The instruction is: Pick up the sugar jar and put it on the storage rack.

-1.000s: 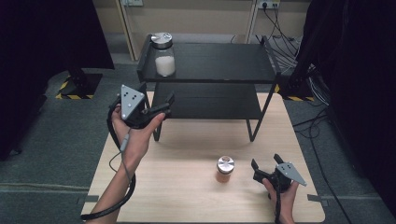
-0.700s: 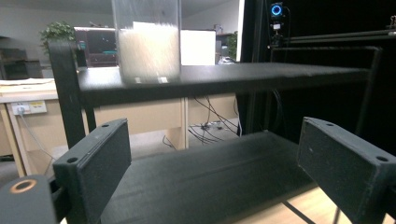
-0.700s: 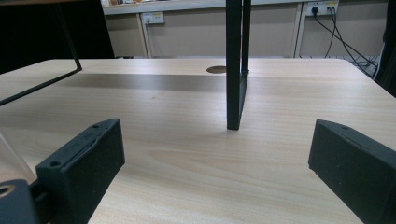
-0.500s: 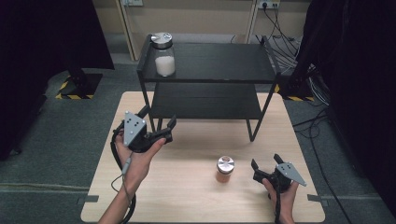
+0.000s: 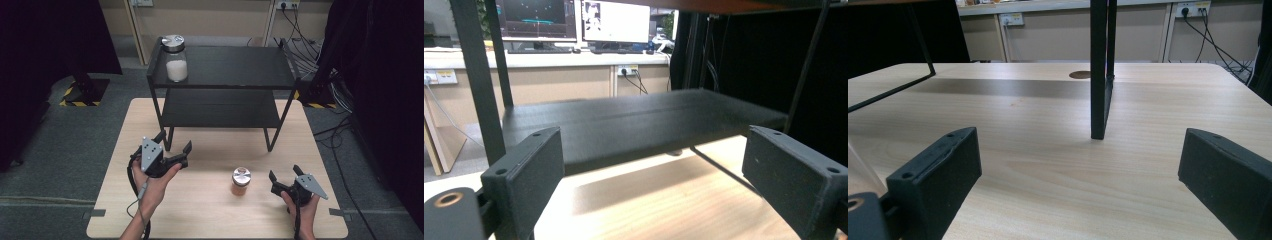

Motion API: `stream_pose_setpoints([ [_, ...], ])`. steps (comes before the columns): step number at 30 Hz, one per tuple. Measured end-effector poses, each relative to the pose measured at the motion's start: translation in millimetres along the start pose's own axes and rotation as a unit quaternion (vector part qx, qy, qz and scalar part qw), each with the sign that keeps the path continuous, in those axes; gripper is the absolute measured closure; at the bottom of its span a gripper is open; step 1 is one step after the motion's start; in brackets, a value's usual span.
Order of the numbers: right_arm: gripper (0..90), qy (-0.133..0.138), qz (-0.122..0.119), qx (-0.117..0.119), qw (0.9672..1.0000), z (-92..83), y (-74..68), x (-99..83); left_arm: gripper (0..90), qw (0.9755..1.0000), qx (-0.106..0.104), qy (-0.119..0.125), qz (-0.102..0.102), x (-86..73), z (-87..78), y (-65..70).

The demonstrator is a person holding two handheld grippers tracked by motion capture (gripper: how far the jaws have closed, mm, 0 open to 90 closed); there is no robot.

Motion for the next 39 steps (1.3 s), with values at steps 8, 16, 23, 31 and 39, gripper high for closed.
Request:
stream_pose_setpoints([
  [8,3.8,0.0,0.0,0.0,1.0,-0.1,-0.1,-0.2,8.7,0.9998,-0.016,-0.013,-0.005,-30.7,-2.6,0.2],
  [16,3.8,0.0,-0.002,0.0,1.0,-0.1,-0.4,-0.2,8.8,0.9992,-0.028,-0.026,-0.016,-66.0,-7.3,0.6],
  [23,3.8,0.001,0.0,0.002,1.0,-0.2,0.4,-0.3,9.1,0.9978,-0.021,-0.059,-0.022,-85.1,-7.5,1.1],
  [31,3.8,0.003,-0.003,0.002,1.0,-0.4,0.4,-1.0,9.2,0.9983,-0.005,-0.053,-0.024,-101.9,-8.1,6.6],
  [39,3.8,0.002,-0.003,0.003,1.0,-0.3,0.4,-0.6,8.8,0.9973,0.0,-0.057,-0.046,-107.1,-8.3,2.0],
])
Point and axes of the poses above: each handheld gripper's, and its own axes: z roughly forward along the jaws, x roughly out of its top, y roughly to its right, the point moved 1 cm from there along z, roughly forward along the jaws, and after that the axes turned 1 degree about y, right-handed, at the moved point
